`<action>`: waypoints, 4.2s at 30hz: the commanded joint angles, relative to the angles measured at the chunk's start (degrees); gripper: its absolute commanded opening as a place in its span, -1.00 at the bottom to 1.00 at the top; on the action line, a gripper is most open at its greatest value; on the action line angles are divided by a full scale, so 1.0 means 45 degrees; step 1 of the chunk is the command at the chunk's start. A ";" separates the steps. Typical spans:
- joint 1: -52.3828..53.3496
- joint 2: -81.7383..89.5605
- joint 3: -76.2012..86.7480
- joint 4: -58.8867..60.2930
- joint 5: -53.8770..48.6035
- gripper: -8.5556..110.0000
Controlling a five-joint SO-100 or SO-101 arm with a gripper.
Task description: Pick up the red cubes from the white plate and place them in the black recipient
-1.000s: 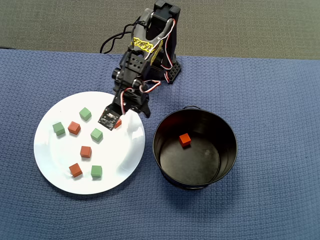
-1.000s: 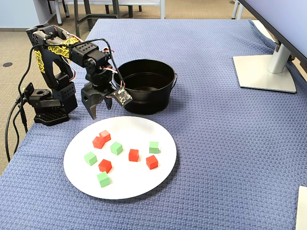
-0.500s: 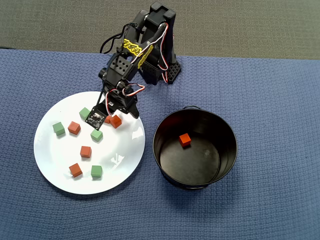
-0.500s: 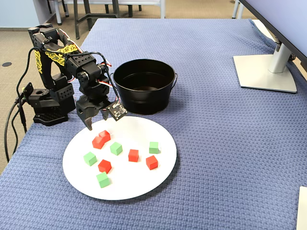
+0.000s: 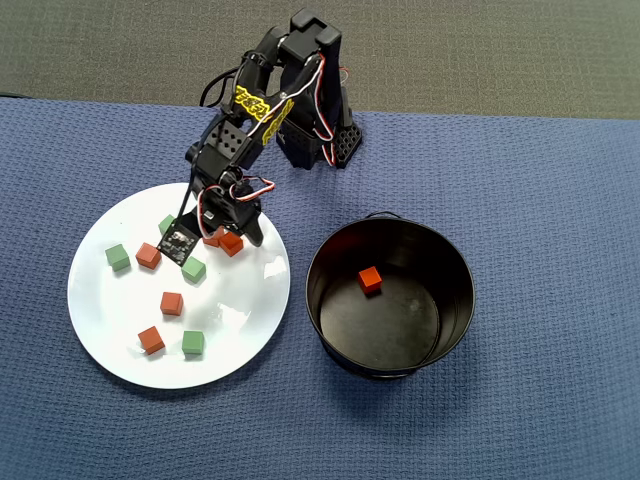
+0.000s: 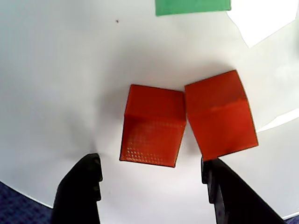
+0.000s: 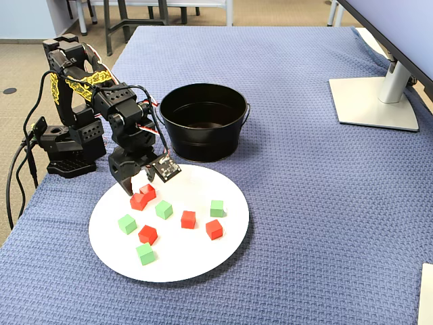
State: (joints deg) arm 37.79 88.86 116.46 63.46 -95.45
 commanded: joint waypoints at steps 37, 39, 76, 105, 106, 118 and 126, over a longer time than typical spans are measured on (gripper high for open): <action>-0.0195 -0.0430 -0.0879 -0.0977 0.1152 -0.66; -0.0195 -0.0430 -0.0879 -0.0977 0.1191 -0.69; -0.6855 0.1348 -1.1016 0.3672 1.6641 -0.86; -0.2441 0.3008 -0.6602 0.2754 1.3262 -0.43; -0.1973 0.2754 -0.6309 0.2500 1.3105 -0.42; -0.0723 0.0605 -0.4453 0.1777 1.4063 -0.51; -0.0977 0.1211 -0.2227 0.2012 1.3496 -0.55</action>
State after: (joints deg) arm 34.54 90.79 105.21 72.60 -33.40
